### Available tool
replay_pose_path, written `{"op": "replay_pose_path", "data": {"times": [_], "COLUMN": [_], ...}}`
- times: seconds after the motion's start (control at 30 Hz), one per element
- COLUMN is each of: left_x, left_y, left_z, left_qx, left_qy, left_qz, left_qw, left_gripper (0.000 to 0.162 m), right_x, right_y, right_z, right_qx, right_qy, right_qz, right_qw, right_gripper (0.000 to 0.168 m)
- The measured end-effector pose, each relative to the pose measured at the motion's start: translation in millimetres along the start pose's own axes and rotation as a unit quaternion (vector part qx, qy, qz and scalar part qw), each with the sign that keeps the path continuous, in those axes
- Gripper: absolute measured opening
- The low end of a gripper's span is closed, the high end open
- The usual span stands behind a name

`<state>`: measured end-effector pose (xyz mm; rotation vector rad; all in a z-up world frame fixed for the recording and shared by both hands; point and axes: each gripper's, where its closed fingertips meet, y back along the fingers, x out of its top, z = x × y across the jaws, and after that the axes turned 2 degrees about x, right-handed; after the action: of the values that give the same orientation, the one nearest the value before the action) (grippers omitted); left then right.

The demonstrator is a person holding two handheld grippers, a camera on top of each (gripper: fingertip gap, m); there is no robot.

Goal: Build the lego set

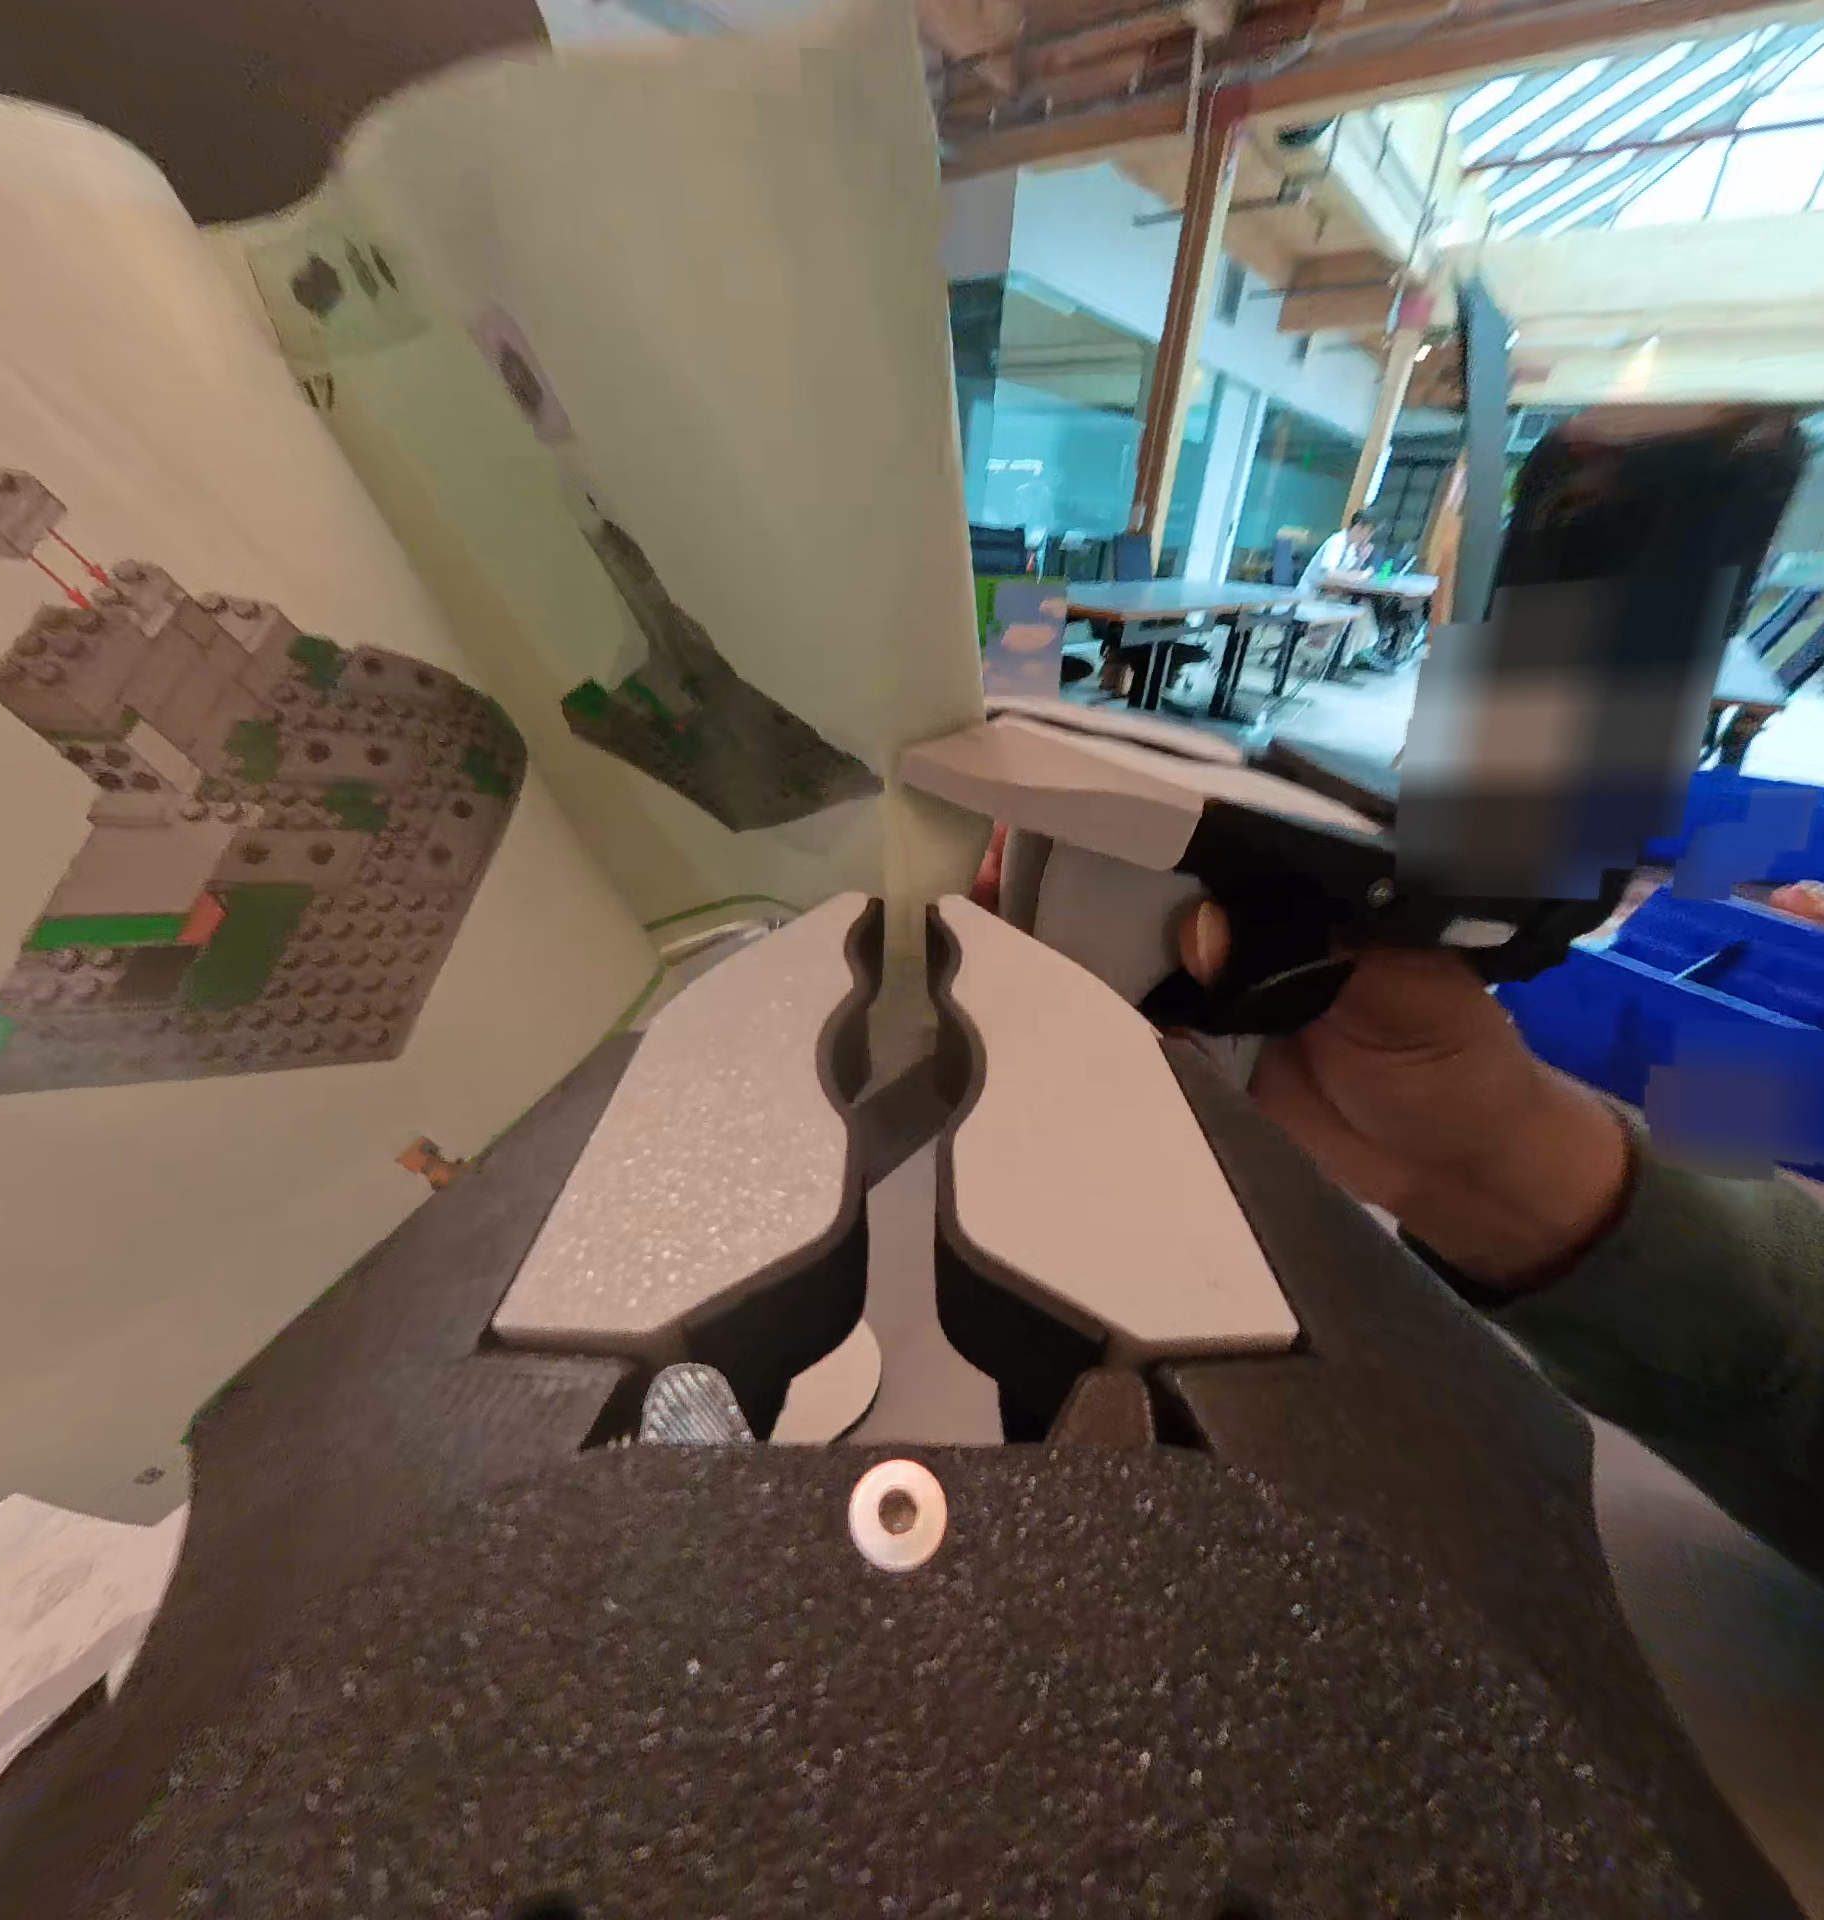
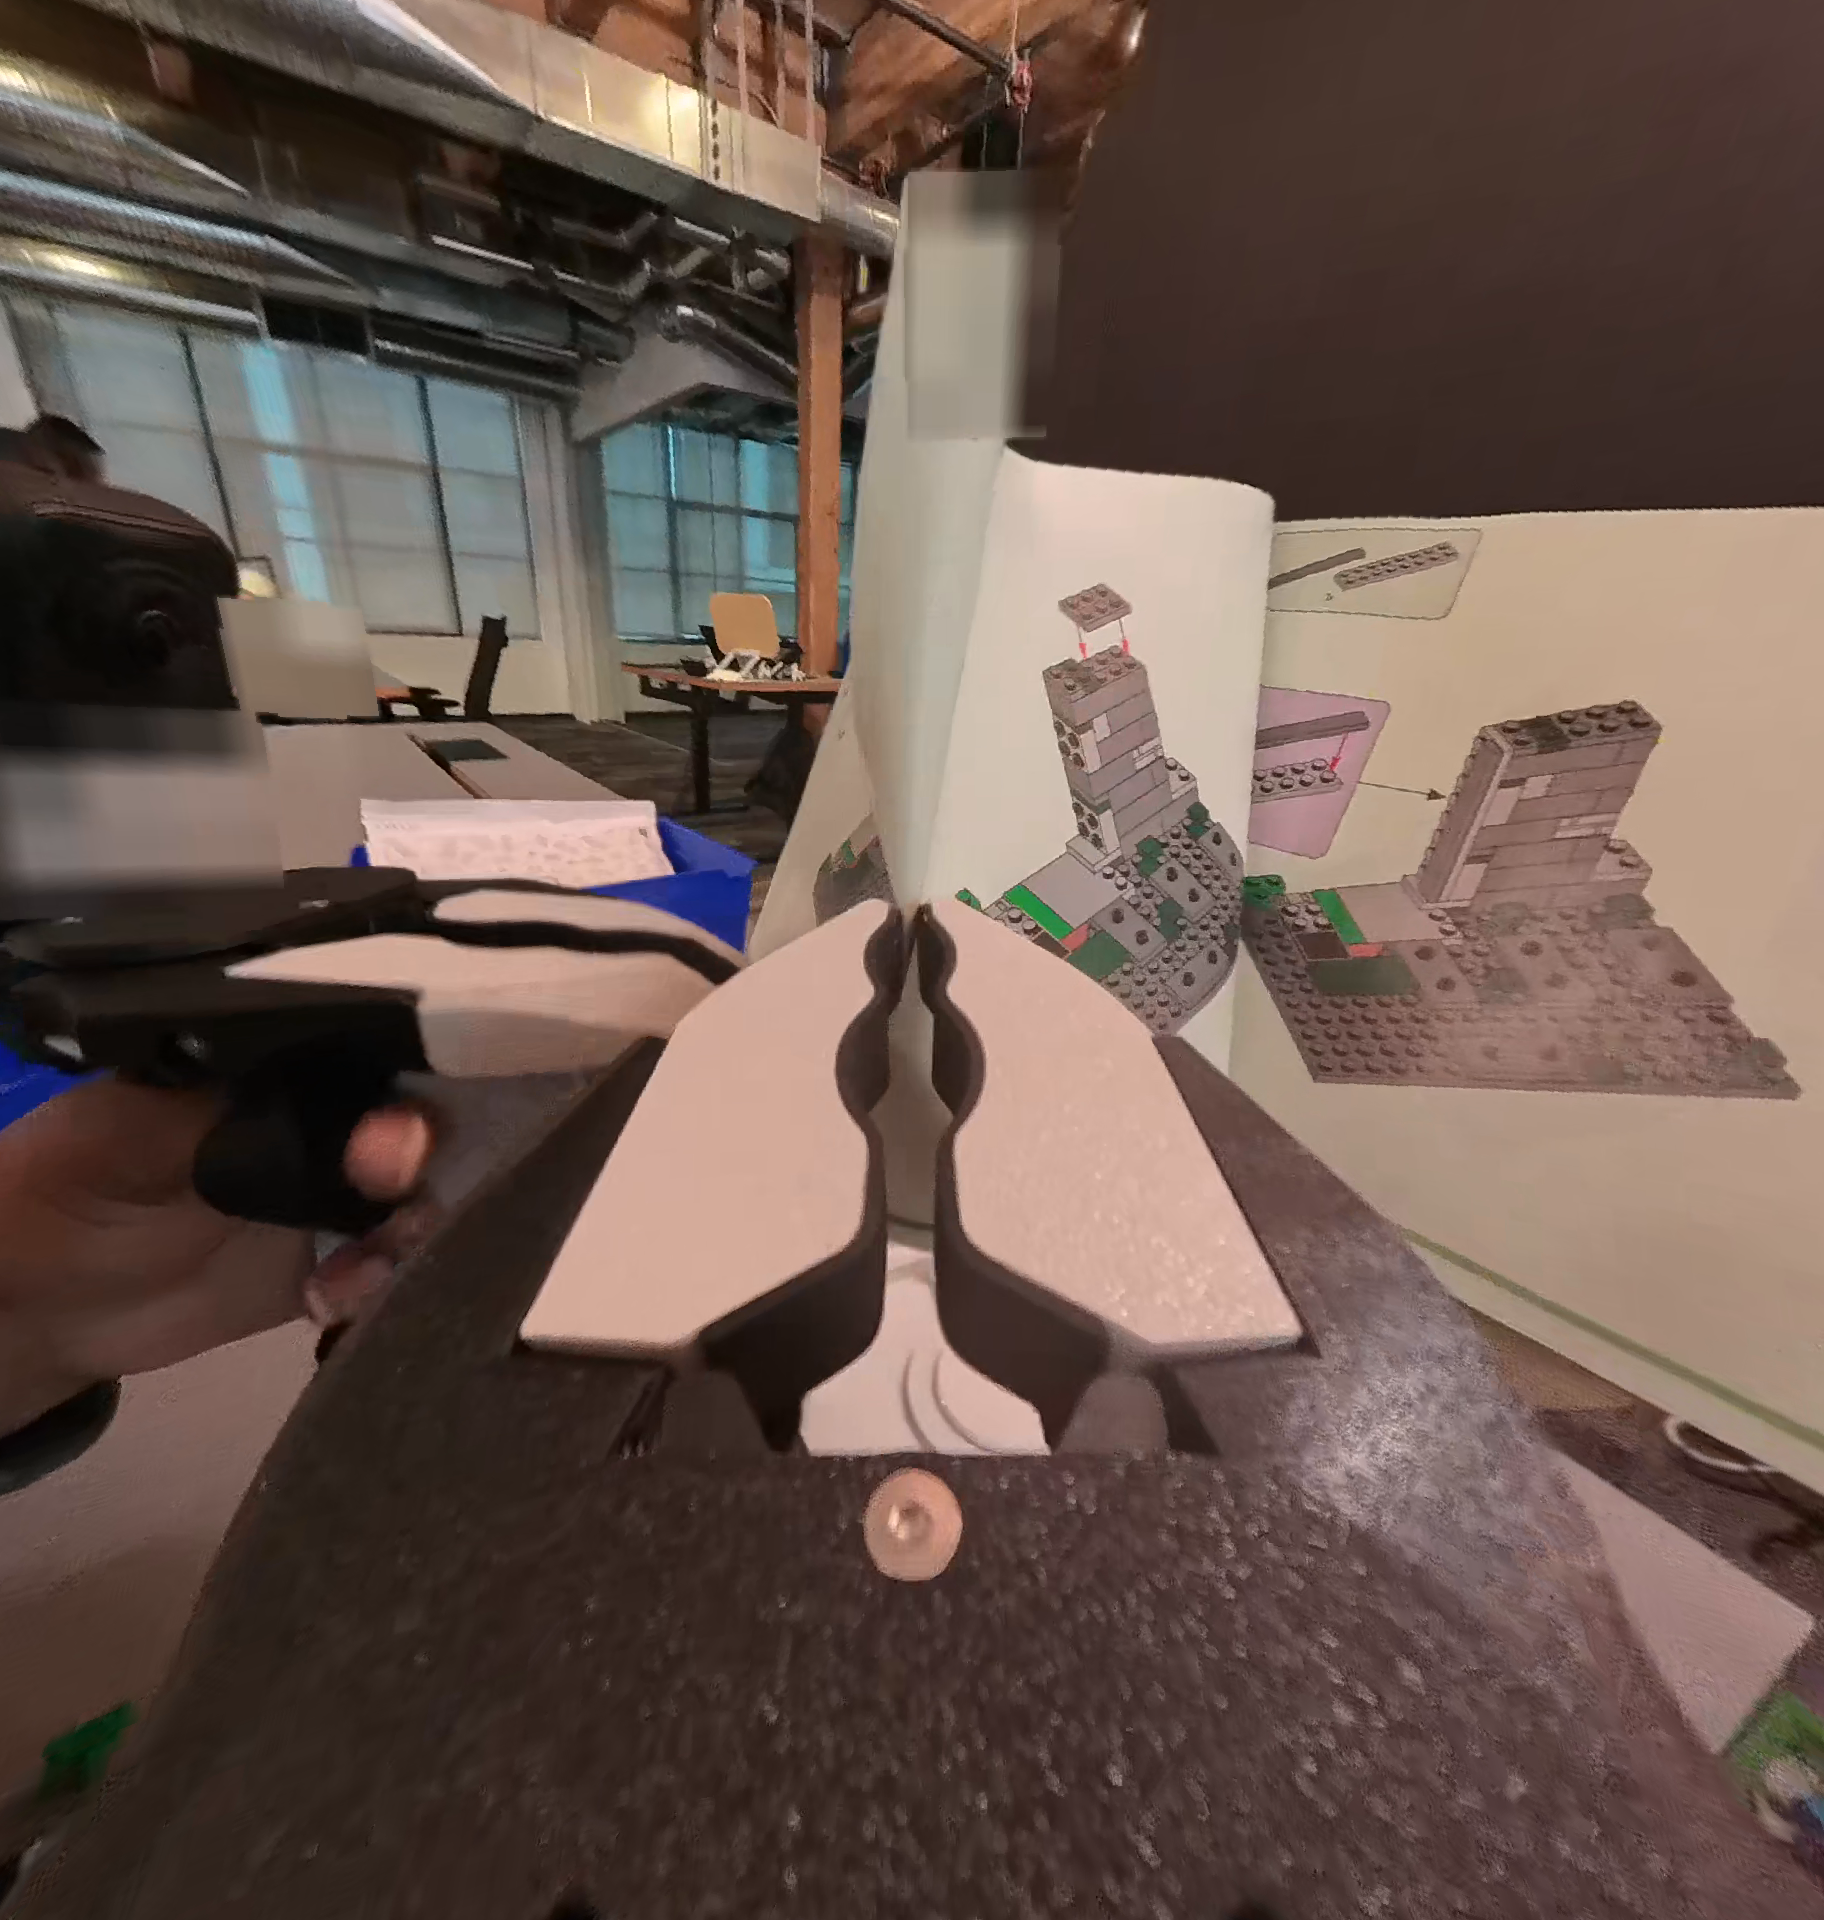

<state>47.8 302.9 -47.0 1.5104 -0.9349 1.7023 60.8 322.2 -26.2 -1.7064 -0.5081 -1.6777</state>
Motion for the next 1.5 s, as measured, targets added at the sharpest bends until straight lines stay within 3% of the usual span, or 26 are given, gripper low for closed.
{"op": "replay_pose_path", "data": {"times": [0.33,0.77,1.5], "left_x": [55.0,39.7,38.7], "left_y": [-7.1,-18.6,-9.7], "left_z": [1.2,6.2,4.0], "left_qx": [-0.049,-0.075,-0.059], "left_qy": [0.017,-0.01,-0.053], "left_qz": [0.047,0.014,-0.013], "left_qw": [0.998,0.997,0.997], "left_gripper": [0.011,0.0,0.0], "right_x": [-3.3,-3.0,-2.7], "right_y": [2.7,3.7,8.7], "right_z": [2.1,-4.4,-8.7], "right_qx": [0.015,0.046,0.099], "right_qy": [-0.008,-0.023,-0.071], "right_qz": [-0.001,0.003,0.009], "right_qw": [1.0,0.999,0.992], "right_gripper": [0.001,0.002,0.005]}}
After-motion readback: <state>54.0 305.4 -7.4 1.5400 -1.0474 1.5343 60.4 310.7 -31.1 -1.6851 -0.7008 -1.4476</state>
